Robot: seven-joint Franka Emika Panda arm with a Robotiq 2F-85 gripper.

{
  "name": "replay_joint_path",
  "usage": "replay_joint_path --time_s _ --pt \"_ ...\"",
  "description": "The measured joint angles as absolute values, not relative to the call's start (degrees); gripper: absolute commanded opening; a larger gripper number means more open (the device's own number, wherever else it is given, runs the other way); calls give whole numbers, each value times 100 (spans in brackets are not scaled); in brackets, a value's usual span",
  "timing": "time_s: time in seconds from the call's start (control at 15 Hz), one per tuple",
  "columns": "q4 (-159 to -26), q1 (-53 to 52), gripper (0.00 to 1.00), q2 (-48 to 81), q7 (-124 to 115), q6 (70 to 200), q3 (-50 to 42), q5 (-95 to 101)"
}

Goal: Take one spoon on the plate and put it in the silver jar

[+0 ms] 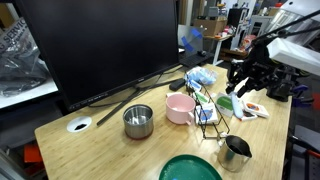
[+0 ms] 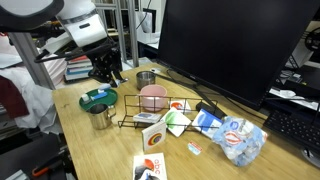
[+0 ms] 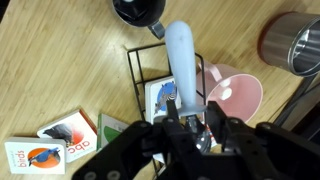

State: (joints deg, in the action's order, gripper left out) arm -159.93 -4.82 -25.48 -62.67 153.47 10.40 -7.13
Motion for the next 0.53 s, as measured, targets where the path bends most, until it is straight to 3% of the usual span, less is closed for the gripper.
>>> replay_joint_path --time_s 0.53 --pt "-16012 -20 10 -2431 -6439 15270 1163 -558"
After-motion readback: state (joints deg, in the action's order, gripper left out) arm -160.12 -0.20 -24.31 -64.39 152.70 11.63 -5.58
